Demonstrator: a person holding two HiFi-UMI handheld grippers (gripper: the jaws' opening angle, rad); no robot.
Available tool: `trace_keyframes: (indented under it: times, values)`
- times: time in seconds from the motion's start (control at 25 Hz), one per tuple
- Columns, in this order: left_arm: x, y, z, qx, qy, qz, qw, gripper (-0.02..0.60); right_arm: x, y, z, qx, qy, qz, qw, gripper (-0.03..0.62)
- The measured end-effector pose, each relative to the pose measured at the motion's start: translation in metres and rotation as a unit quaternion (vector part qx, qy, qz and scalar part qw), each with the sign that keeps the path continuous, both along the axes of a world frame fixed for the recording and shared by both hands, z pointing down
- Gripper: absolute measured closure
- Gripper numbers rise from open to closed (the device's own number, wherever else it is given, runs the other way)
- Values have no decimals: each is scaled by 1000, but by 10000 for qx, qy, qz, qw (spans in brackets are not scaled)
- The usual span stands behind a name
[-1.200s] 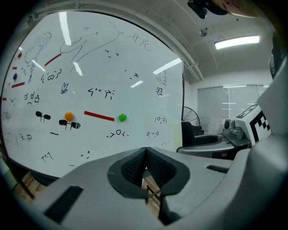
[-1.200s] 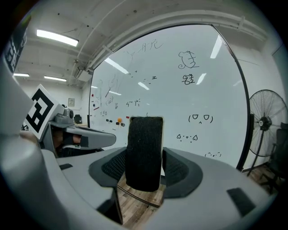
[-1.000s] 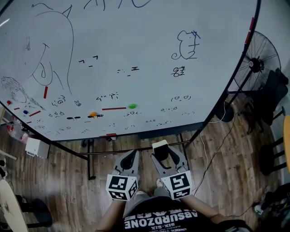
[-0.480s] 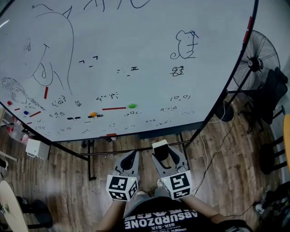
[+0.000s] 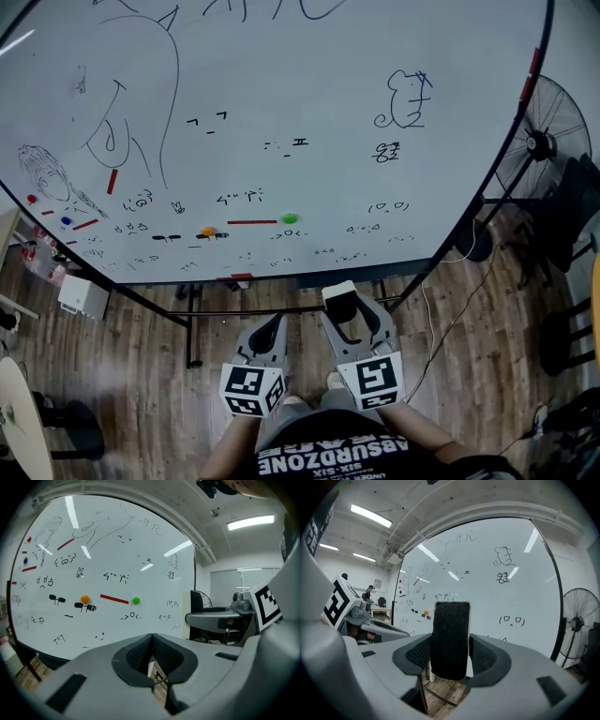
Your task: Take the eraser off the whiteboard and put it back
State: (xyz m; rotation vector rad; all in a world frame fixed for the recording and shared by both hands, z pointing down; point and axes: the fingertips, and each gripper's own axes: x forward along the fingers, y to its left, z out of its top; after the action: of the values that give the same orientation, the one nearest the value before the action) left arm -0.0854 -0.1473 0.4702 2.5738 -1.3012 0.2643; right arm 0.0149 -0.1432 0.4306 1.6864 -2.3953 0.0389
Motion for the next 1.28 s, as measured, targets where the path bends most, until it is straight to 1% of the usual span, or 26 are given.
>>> trace_keyframes:
  times: [0.32,0.6,0.8,1.08,1.28]
  values:
    - [-15,1,1,-22,-1,-226,9997,575,-18,-23,-48,873,389,-293,9950,358]
    - [-23,1,3,-61,-20,-378,9993,575,-34,-44,-88,1460,527,-515,9865,358]
    - [-25,4,5,-103,-21,-444,9990,575,-45,-59,-107,1673,663,-632,9817,358]
    - [-31,5,7,-139,-18,-594,9981,575,-61,-81,-134,2072,832,-756,9718,356]
    - [-40,2,7,-139,-13,-754,9971,575,-71,-96,-146,2167,841,-845,9689,356]
